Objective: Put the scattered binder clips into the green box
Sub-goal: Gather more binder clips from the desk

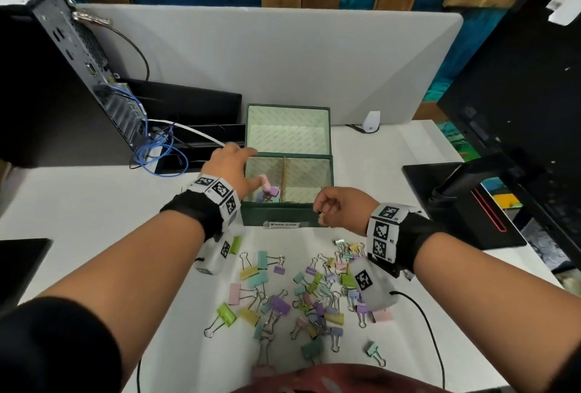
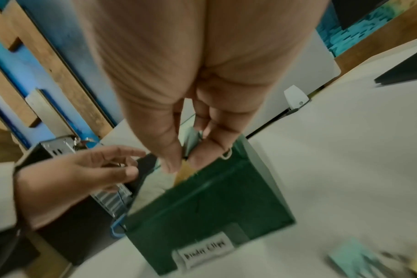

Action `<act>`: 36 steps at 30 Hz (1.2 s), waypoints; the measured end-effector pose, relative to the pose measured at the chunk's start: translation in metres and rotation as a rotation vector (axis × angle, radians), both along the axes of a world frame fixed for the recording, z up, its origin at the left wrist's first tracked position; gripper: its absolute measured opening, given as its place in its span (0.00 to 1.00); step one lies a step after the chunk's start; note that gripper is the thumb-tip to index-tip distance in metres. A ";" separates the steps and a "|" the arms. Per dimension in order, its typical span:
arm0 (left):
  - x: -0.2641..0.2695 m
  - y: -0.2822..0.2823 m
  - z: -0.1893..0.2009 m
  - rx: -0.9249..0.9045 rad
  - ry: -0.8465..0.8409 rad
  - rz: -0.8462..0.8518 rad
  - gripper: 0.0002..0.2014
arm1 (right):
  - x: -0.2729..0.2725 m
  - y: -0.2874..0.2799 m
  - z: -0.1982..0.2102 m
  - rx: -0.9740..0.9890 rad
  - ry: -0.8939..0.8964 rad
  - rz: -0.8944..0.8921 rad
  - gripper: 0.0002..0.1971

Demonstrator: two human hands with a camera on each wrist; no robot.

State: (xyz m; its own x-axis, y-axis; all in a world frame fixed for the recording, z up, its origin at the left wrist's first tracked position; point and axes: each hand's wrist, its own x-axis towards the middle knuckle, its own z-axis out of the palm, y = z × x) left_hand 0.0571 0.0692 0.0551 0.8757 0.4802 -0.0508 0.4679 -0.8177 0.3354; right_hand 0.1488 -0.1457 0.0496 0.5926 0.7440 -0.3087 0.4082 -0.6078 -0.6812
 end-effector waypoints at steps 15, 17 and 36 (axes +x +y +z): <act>-0.042 -0.072 -0.085 -0.032 0.453 -0.617 0.16 | 0.017 0.042 0.023 0.040 -0.092 -0.006 0.16; -0.042 -0.073 -0.088 -0.017 0.429 -0.616 0.15 | 0.017 0.034 0.020 0.038 -0.113 -0.008 0.16; -0.040 -0.092 -0.080 -0.187 0.380 -0.529 0.16 | -0.032 -0.022 -0.060 -0.519 -0.350 0.659 0.27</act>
